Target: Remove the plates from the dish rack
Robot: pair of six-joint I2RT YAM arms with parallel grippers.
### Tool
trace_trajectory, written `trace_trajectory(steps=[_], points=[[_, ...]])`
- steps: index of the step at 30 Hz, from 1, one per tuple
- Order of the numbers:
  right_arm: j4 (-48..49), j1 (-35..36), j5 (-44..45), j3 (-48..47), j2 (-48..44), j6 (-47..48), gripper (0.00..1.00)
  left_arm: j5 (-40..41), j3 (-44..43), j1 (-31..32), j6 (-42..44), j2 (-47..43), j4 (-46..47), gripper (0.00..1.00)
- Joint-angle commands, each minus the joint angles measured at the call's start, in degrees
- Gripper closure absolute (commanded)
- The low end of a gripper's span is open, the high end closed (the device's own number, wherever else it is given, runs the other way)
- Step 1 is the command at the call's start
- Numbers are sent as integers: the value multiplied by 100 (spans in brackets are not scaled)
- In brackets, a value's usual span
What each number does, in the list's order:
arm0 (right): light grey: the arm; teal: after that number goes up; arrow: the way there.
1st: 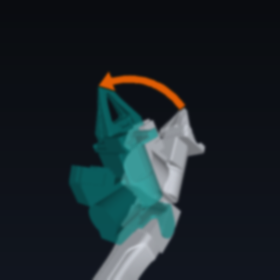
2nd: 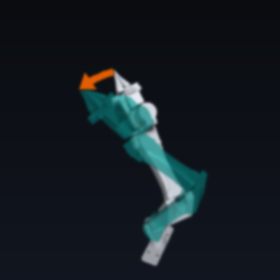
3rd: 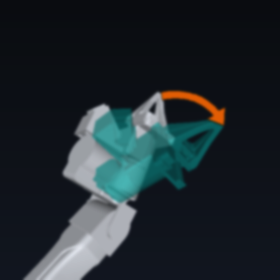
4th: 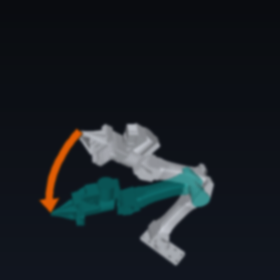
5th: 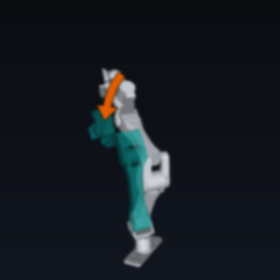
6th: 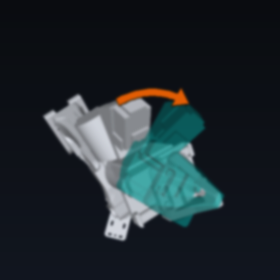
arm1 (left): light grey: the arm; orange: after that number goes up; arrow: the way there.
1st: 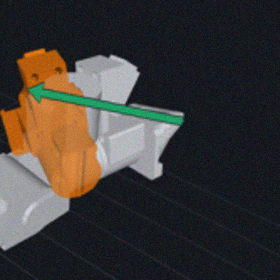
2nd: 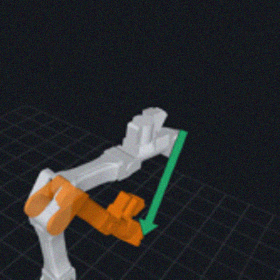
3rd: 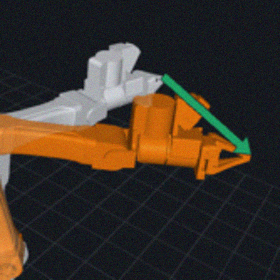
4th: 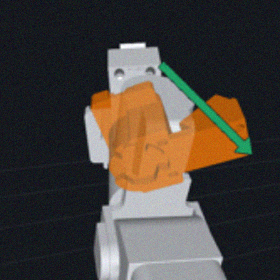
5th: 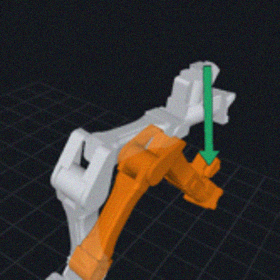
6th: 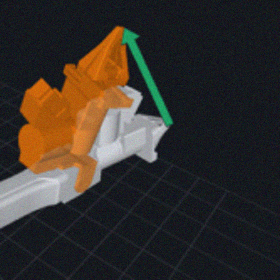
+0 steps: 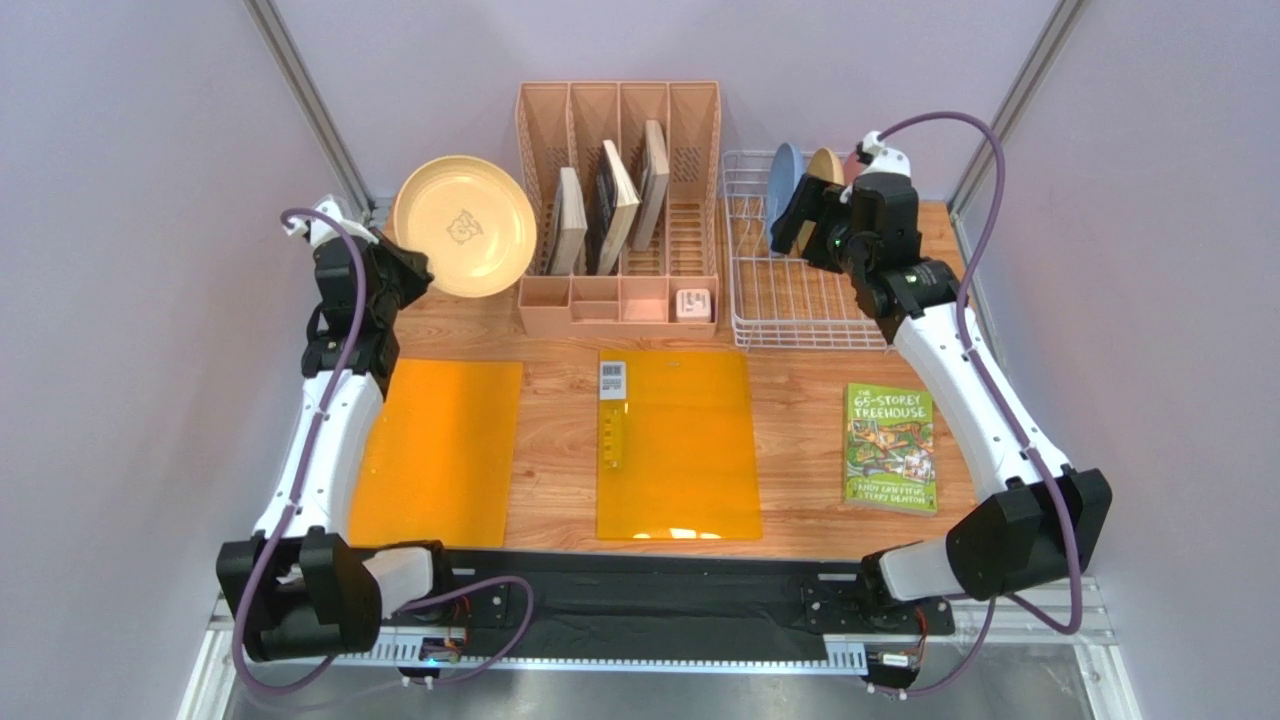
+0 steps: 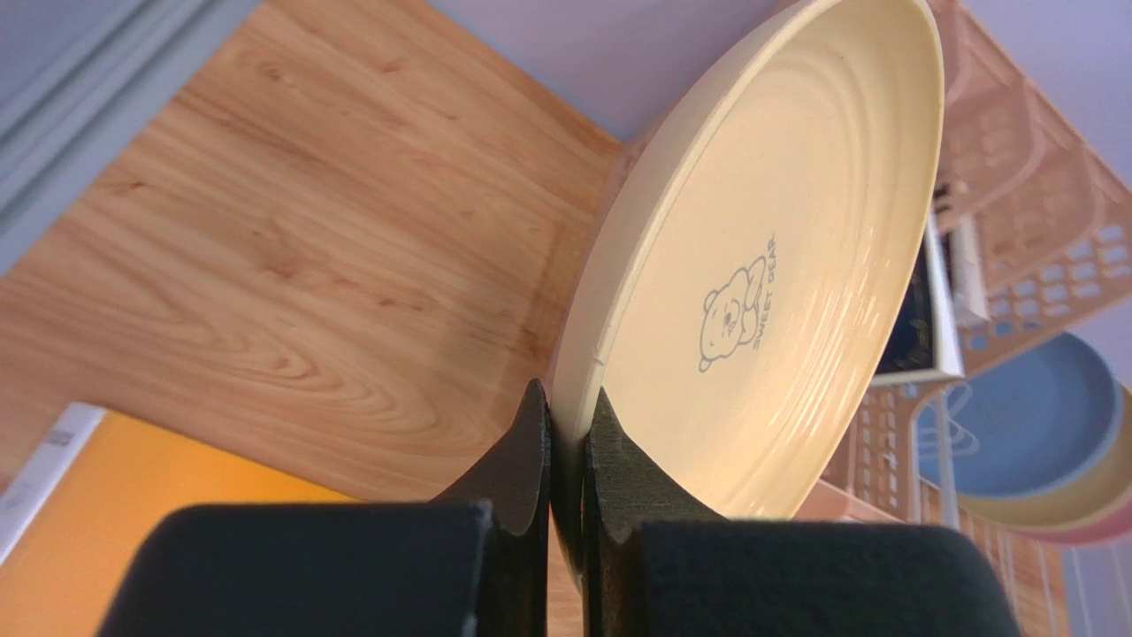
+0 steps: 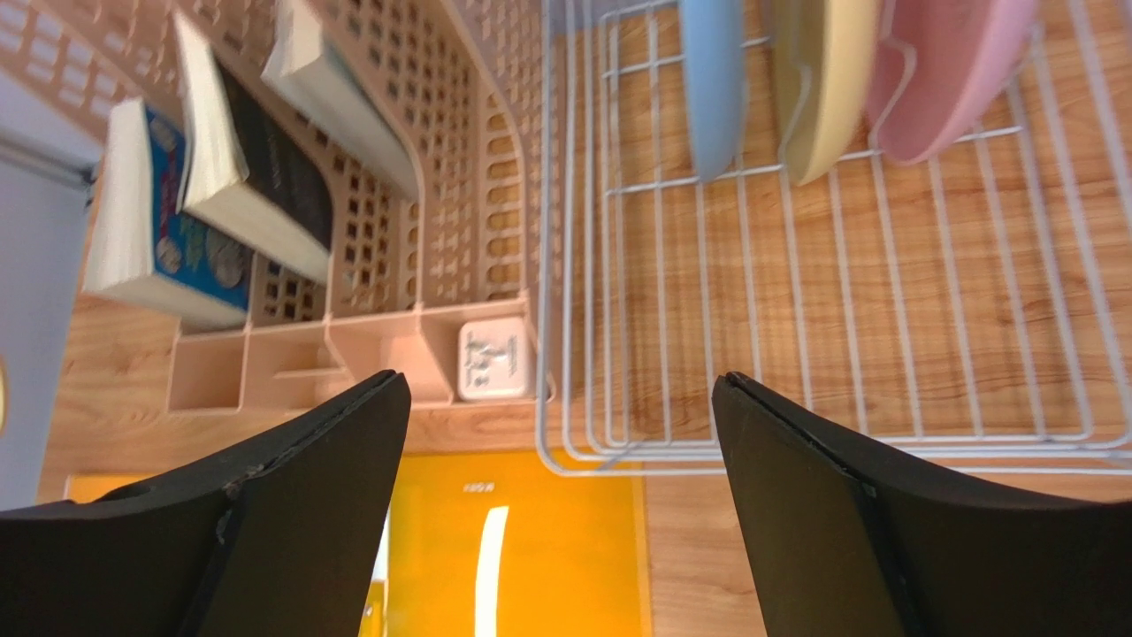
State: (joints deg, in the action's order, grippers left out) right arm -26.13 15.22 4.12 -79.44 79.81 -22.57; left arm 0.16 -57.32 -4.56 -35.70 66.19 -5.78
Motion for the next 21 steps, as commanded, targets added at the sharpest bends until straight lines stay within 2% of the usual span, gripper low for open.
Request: trace_trajectory(steps=[1,7,11,21], points=[[29,-476,256,-493,323,235,9,686,107,-238,-190,340,-11,100],[-76,-880,-113,-1047,956,297,9,968,195,-449,-402,1130,455,100],[-85,-969,-280,-1363,1308,279,10,643,81,-704,-718,1799,867,100],[-182,-995,-298,-2154,2152,499,10,344,-411,-731,-991,3285,974,100]])
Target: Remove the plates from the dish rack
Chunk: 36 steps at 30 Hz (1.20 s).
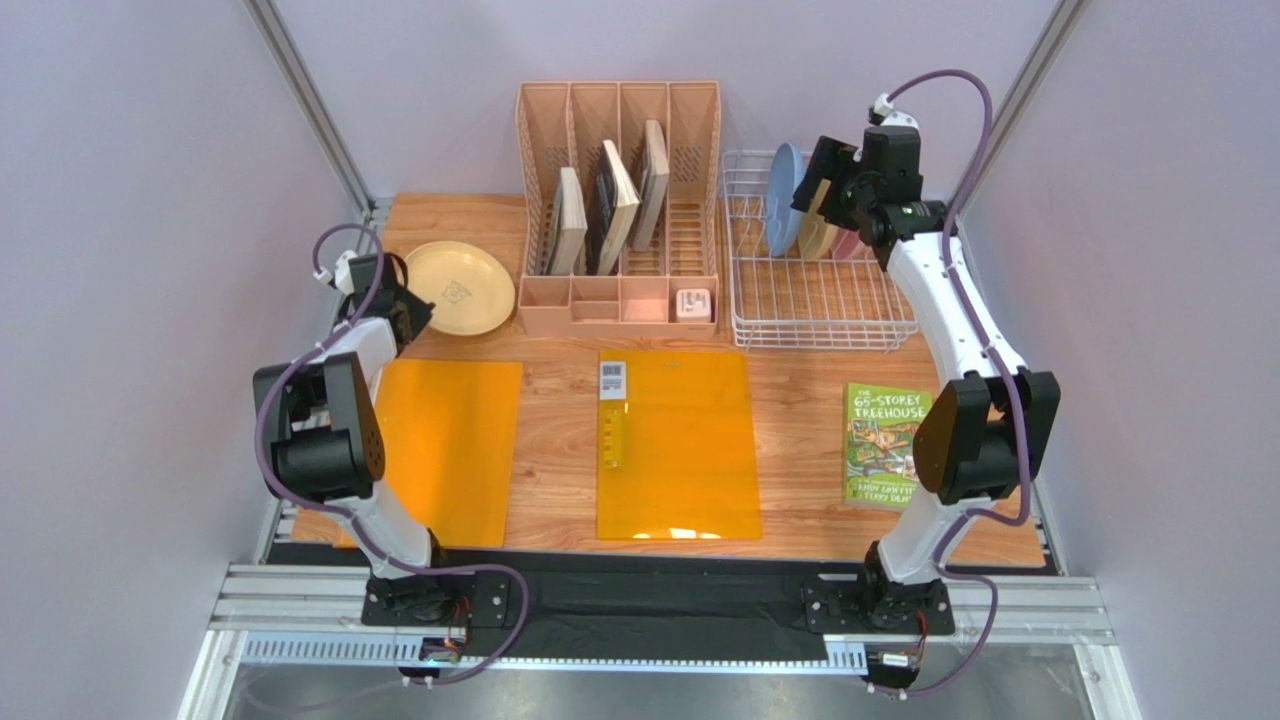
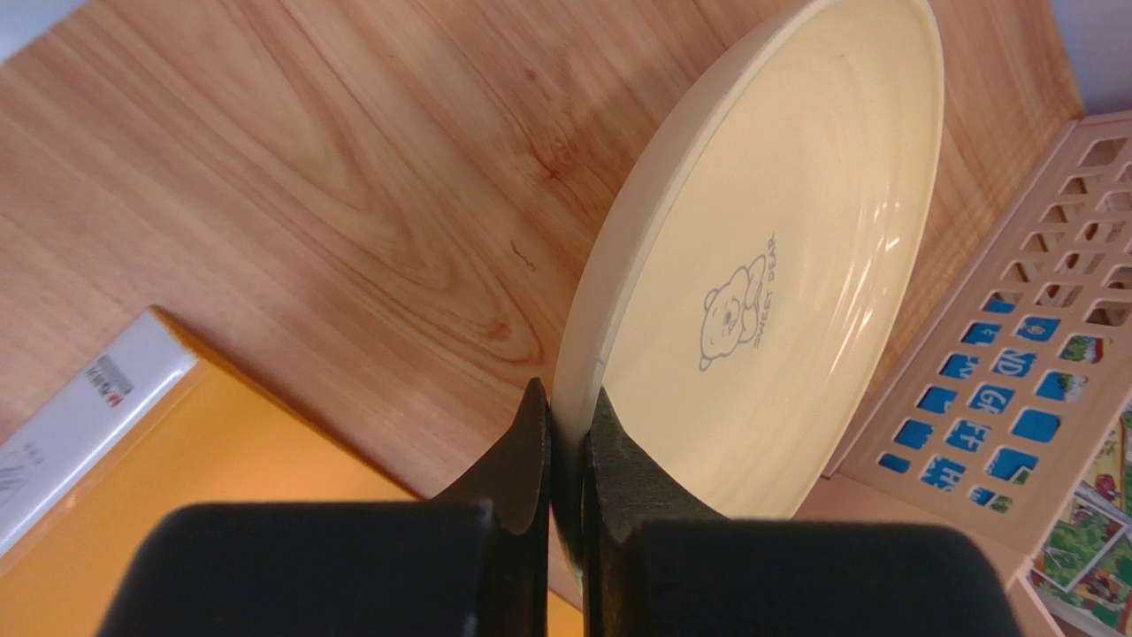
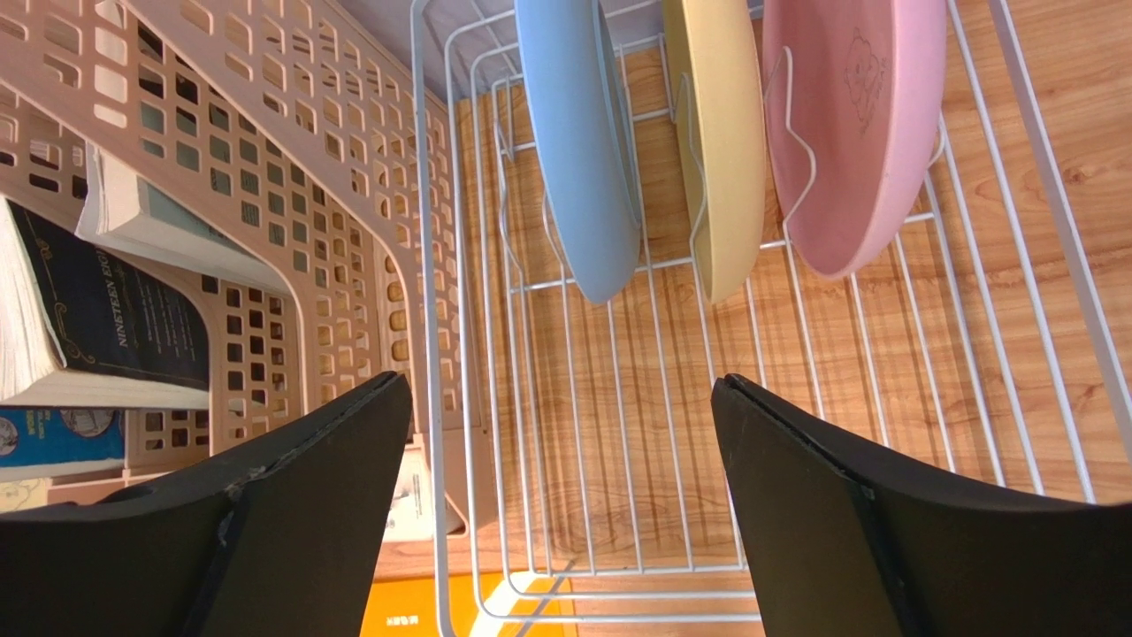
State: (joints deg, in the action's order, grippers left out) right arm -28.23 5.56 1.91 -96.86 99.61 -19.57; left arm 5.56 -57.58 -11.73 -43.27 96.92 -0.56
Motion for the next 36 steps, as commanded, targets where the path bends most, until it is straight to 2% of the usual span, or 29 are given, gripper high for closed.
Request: trace_trajectory(steps=[1,4,7,10,21,24,26,27,29,31,34,36], points=[[28,-20,-94,-465,286,234,10,-196,-394,-14,-226,369,486,100],[2,-29,-103,-702,523,331,10,-240,-412,-14,-139,642,653,100],[-121,-29,-103,-966,743,402,10,-205,-526,-14,-112,784,443,100],[-192,-29,-16,-1142,901,524,11,-196,-430,-14,-68,706,495,89],[-359,50,450,-1915,1744,903,14,-319,-227,-14,108,477,390,75],[-359,138,555,-2126,1921,1043,14,-337,-166,-14,108,442,311,63],[-394,269,775,-2302,2000,1226,14,-354,-96,-5,125,424,284,59],[-394,305,828,-2372,2070,1271,14,-345,-61,-5,143,345,284,51],[-429,366,890,-2547,2141,1307,14,-328,80,-5,143,257,293,50],[-473,393,994,-2662,2273,1333,16,-302,238,4,143,82,319,45],[-587,481,1231,-2961,2501,1447,21,-248,414,47,178,-243,364,45],[-631,542,1381,-3198,2694,1552,32,-144,467,161,230,-533,320,44]])
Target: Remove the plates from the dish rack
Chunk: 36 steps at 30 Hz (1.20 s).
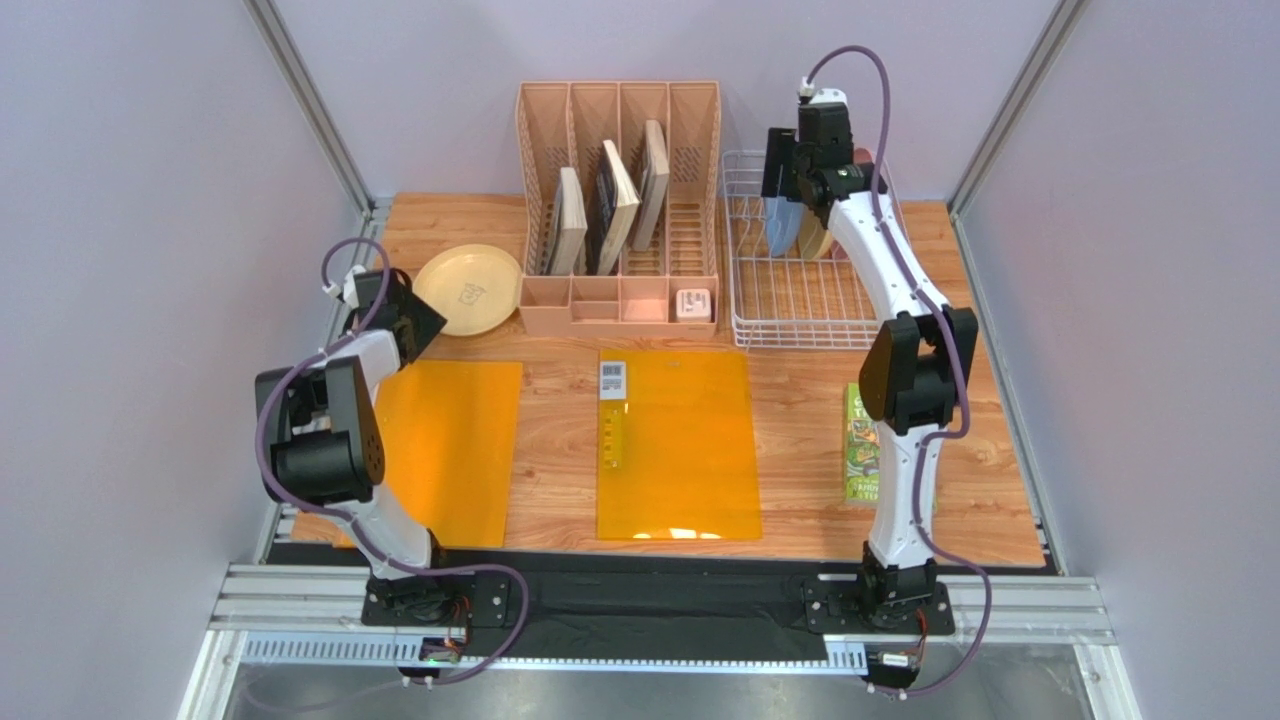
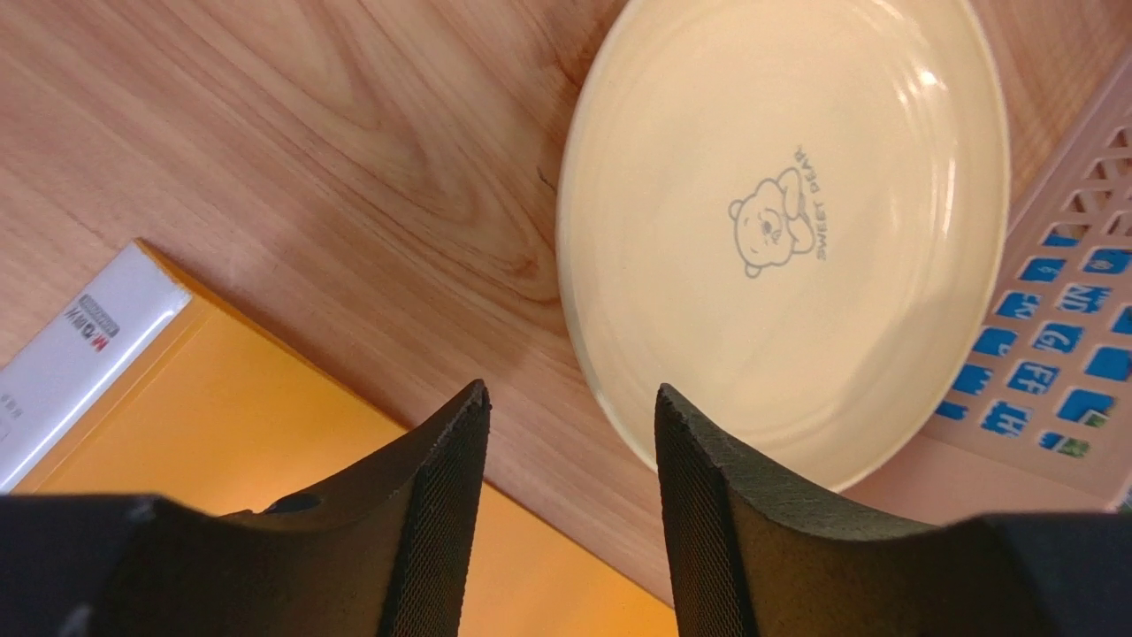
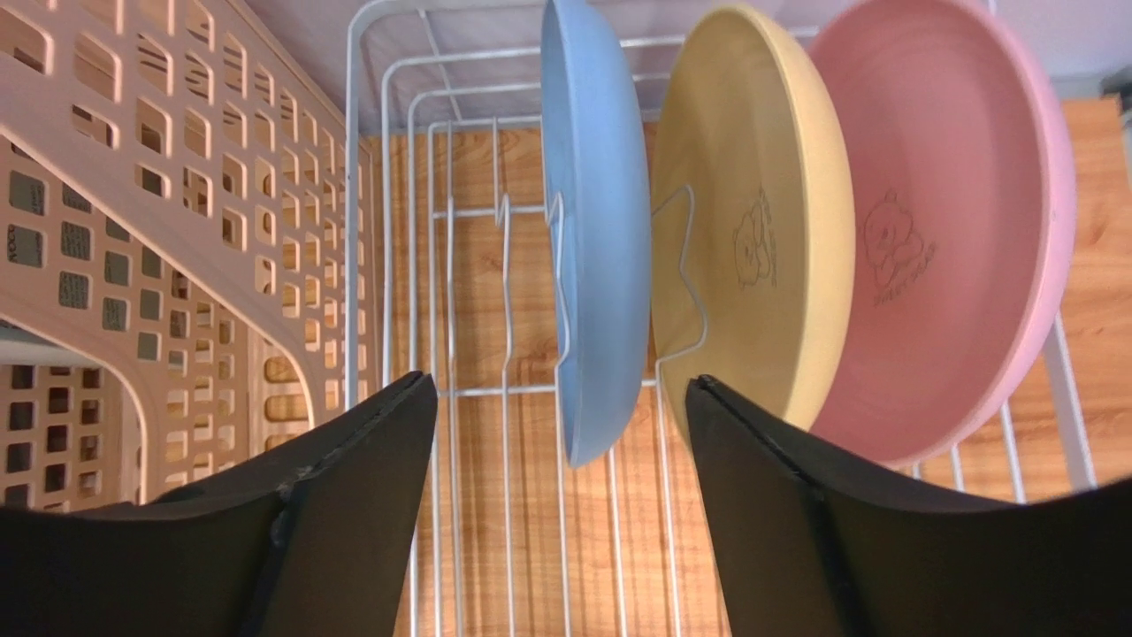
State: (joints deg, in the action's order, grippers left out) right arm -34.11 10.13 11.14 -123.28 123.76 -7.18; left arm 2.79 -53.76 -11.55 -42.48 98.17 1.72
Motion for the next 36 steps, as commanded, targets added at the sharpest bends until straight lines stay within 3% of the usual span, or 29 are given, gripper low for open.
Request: trace_trajectory(steps=[1,10,13,16,17,20,23,30,36], points=[[-96,120,625,-626,349,331,36,178,128,188,222,-755,83,44],[-237,156,1505,-899,816,314,38,-68,146,768,477,-1801,-110,44],[-219,147,1523,-952,930,366,45,-217,181,917,495,-2100,-136,44],[-193,173,1392,-969,1000,428,62,-252,243,970,477,-2320,-145,44],[-201,191,1348,-978,1018,463,78,-374,260,979,469,-2381,-145,44],[-149,322,1356,-987,1009,568,99,-402,296,971,460,-2417,-145,44],[0,516,1645,-978,974,656,100,-428,339,997,416,-2452,-137,44],[1255,1131,4235,-435,693,1236,100,-419,331,1041,407,-2601,-145,42],[1906,1325,5065,330,-79,1447,100,-489,304,1076,451,-2803,-356,32]])
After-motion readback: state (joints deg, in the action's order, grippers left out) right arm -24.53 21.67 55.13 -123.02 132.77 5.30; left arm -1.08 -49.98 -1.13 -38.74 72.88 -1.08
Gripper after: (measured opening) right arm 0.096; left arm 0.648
